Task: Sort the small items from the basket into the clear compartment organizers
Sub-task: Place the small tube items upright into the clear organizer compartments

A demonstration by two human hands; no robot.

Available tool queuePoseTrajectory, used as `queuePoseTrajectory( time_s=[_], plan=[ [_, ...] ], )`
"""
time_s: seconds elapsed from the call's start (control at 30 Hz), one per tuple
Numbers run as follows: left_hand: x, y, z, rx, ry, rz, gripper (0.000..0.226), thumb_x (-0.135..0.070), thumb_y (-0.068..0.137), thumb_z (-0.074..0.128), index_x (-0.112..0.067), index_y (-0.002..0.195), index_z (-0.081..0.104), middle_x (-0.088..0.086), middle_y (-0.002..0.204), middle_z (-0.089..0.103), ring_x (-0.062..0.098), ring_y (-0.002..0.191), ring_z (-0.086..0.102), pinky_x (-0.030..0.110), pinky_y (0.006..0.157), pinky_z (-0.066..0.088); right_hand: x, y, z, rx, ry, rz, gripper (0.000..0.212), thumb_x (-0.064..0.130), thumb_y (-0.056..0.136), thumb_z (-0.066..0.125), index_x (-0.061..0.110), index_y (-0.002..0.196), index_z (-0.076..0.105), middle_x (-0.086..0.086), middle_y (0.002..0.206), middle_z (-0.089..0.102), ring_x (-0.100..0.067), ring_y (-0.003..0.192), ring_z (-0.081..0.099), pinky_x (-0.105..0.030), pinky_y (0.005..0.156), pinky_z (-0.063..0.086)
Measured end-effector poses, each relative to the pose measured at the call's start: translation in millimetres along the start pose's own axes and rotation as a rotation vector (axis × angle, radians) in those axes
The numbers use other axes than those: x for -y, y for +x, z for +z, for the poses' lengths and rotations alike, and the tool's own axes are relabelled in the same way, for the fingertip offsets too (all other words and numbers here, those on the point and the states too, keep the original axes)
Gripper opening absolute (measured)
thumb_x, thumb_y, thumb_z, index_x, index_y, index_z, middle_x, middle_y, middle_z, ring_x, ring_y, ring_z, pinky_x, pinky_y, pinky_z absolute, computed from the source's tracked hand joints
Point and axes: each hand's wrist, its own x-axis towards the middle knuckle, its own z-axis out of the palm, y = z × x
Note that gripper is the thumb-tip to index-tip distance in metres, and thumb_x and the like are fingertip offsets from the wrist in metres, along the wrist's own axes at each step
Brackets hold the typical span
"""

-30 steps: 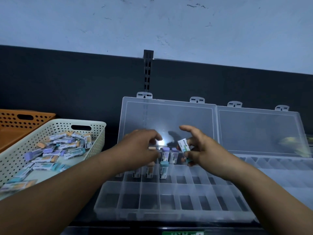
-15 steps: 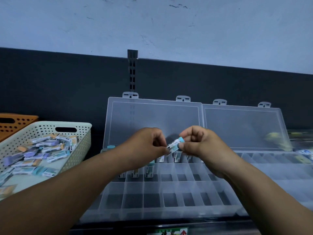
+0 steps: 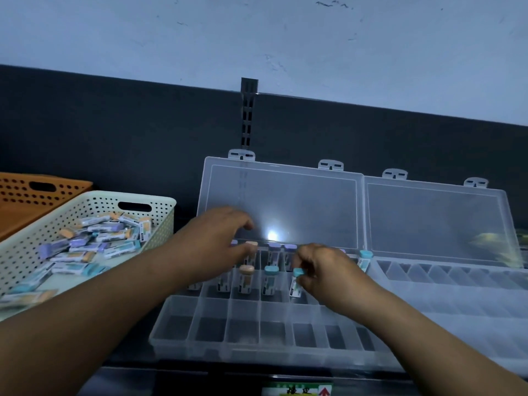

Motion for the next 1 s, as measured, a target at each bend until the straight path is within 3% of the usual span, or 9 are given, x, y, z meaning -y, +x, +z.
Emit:
queuePoseTrajectory(
  time_s=[0.17,0.3,0.47,0.6,0.73,0.83,1.0],
  plan=[
    [20,-10,-11,-0.002,0.022,-0.06,0.043,-0.048,0.087,0.06,-0.028,0.125,0.053,-0.011,0.126,0.052,0.007,0.114,0.046,0.022,0.088,0.035,10,4,-9,0.032,-0.016,0.046,0.024,0.019,0.082,0.071,0.024,0.102,0.059,0.008,0.101,0.056,-0.01,0.089,0.053,-0.023,0.075,0.044],
    [45,-22,-32,-0.031,0.058,-0.132,0.052,-0.047,0.086,0.061,-0.027,0.132,0.047,-0.006,0.13,0.049,0.012,0.118,0.047,0.026,0.095,0.037,43,19,-22,-0.053,-0.018,-0.027,0.028,0.026,0.085,0.068,0.024,0.112,0.059,0.006,0.107,0.055,-0.013,0.098,0.054,-0.027,0.084,0.046],
    [95,-49,-63,-0.076,0.128,-0.247,0.062,-0.045,0.086,0.062,-0.025,0.14,0.04,-0.001,0.14,0.044,0.016,0.127,0.043,0.03,0.101,0.035,103,56,-3,-0.027,-0.105,-0.231,0.052,0.033,0.092,0.06,0.025,0.14,0.044,0.004,0.14,0.046,-0.016,0.13,0.04,-0.027,0.108,0.033],
    [139,-79,-87,-0.035,0.239,-0.357,0.066,-0.045,0.09,0.058,-0.021,0.146,0.033,-0.001,0.15,0.035,0.018,0.136,0.034,0.032,0.107,0.028,159,90,23,0.039,-0.146,-0.368,0.063,0.039,0.094,0.056,0.024,0.149,0.029,0.001,0.155,0.028,-0.019,0.143,0.024,-0.031,0.117,0.02],
    [183,-111,-106,-0.025,0.312,-0.441,0.058,-0.05,0.086,0.059,-0.027,0.137,0.045,-0.003,0.14,0.048,0.018,0.126,0.044,0.036,0.103,0.038,211,121,52,0.147,-0.148,-0.422,0.068,0.041,0.092,0.059,0.024,0.15,0.028,0.0,0.156,0.024,-0.022,0.142,0.023,-0.036,0.116,0.025],
    [203,-124,-109,0.031,0.331,-0.464,0.05,-0.054,0.083,0.06,-0.034,0.127,0.051,-0.008,0.128,0.056,0.014,0.113,0.05,0.034,0.094,0.043,240,143,72,0.241,-0.204,-0.428,0.07,0.04,0.09,0.062,0.021,0.149,0.03,-0.003,0.153,0.031,-0.023,0.137,0.033,-0.036,0.111,0.033],
    [214,-129,-99,0.015,0.112,-0.511,0.05,-0.043,0.086,0.063,-0.032,0.132,0.048,-0.004,0.129,0.056,0.015,0.109,0.054,0.031,0.086,0.046,270,170,103,0.326,-0.232,-0.415,0.059,0.039,0.086,0.067,0.021,0.138,0.045,-0.005,0.137,0.051,-0.023,0.116,0.051,-0.029,0.089,0.042]
  ],
)
